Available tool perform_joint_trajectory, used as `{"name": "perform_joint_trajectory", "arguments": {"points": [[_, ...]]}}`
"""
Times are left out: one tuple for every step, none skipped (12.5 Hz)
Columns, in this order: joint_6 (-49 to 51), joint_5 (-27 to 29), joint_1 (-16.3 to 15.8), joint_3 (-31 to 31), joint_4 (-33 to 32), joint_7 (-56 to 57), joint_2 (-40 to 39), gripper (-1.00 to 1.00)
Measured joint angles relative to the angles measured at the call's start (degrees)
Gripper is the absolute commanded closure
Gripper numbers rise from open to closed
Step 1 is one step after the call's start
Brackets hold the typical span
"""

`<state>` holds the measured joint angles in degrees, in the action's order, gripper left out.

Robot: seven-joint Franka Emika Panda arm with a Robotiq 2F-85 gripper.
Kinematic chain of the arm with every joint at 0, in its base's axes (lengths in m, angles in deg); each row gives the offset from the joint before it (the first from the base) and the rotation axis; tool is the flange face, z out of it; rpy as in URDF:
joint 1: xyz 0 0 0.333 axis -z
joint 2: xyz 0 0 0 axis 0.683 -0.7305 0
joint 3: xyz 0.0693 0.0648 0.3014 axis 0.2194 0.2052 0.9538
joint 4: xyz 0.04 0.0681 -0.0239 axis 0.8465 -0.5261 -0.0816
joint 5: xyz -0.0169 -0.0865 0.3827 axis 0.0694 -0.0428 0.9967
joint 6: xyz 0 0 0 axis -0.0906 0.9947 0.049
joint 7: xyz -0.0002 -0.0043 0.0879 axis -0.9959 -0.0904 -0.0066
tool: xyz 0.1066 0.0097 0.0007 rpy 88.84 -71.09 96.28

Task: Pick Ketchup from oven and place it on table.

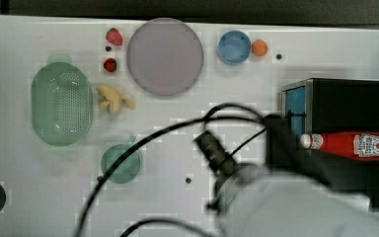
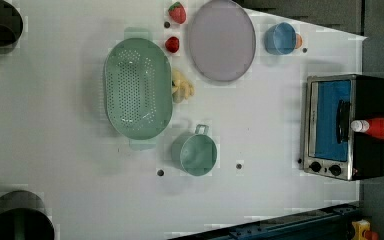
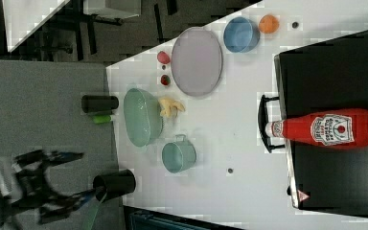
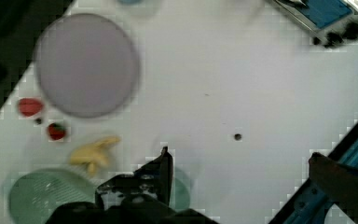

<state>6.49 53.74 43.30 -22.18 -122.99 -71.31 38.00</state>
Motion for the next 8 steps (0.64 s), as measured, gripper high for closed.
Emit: {"name": "perform_joint_trajectory", "arguments": {"points": [[-2.81,0.00,0.01,-2.58,-0.84,0.00,-2.11,-1.00],[-5.05,0.11,0.23,-5.70,-1.23,0.00,-4.95,-1.00],[-7.88,0.24,0.98,-9.98,-1.62,0.00,-9.20,-1.00],[-11.26,-0.45,1.58,-12.81,-2.41,0.00,-12.06,-1.00],[-14.27,-0.57,1.87,-15.59,-2.35,0.00,-15.27,-1.00],[-16.23,-1.03,2.74,-17.24,-2.35,0.00,-17.48,-1.00],[-18.59,-1.06,3.88,-18.29,-2.41,0.00,-18.76,-1.00],[-23.10,-1.13,4.90,-19.83,-3.41,0.00,-18.70,-1.00]]}}
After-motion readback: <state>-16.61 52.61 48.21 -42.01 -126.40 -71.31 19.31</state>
